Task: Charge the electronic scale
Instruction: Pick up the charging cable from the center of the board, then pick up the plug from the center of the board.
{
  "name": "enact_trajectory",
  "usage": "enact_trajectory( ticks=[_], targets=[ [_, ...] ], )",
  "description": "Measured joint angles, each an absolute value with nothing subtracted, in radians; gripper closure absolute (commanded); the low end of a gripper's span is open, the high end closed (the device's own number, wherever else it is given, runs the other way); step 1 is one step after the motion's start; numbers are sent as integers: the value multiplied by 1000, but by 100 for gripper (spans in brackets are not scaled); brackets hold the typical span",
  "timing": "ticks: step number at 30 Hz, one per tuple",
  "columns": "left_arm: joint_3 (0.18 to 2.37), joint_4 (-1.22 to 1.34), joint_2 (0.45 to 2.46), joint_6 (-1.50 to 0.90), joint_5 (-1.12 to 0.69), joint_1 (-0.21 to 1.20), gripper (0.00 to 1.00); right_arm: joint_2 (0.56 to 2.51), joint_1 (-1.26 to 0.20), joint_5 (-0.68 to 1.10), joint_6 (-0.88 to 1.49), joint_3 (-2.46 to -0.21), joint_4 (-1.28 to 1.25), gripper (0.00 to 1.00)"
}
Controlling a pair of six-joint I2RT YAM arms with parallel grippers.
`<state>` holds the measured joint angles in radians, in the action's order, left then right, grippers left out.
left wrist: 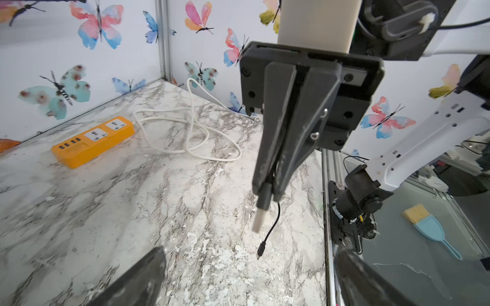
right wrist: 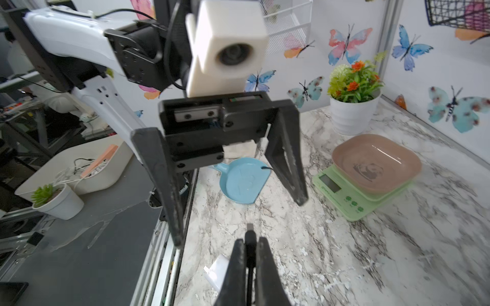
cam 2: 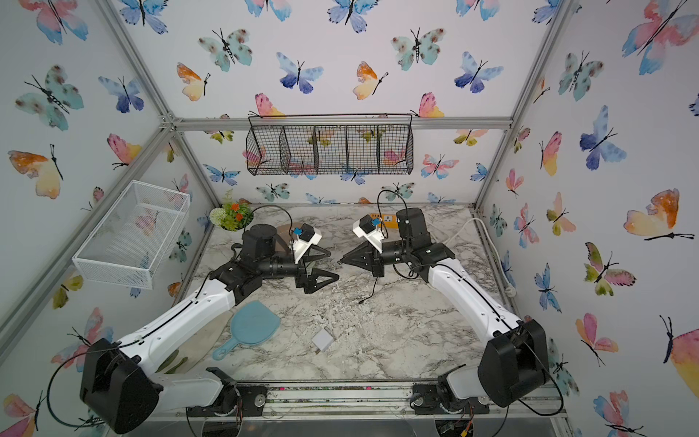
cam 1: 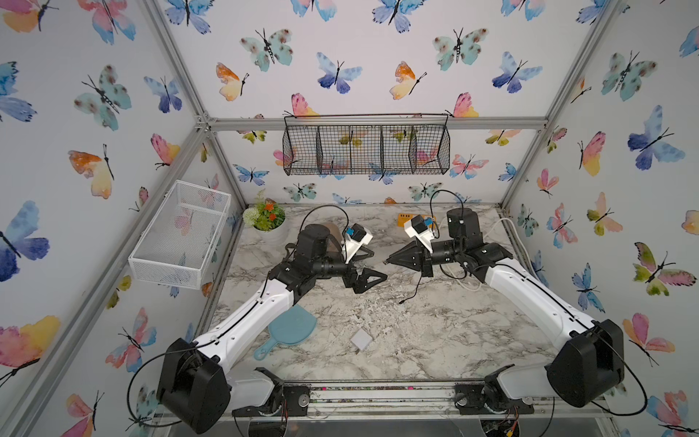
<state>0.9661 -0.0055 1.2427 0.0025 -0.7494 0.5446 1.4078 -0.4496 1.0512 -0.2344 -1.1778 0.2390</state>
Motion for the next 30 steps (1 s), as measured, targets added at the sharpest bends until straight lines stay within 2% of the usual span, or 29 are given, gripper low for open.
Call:
enact_trajectory(
  ticks=[4,7,12,18,24,30],
  targets=[
    [838,87,1193,-87,-584,598,2,1408,-421,964,-137,-1150,174,98],
    [754,99,1192,-131,-428,701,3,1408,-379,928,-37,-1118,102,98],
    [664,30,1193,-184,-220,854,6,1408,-338,904,110,-1058,19,98],
    [644,-113,1221,-279,-48,944,5,1408,-338,895,209,-1016,-16,98],
    [626,-190,1295,-350,1,1017,11,1407,-338,901,232,-1008,-7,98],
    [583,-212,1338,-373,-2,1029,16,1386,-338,905,232,-994,17,98]
  ],
)
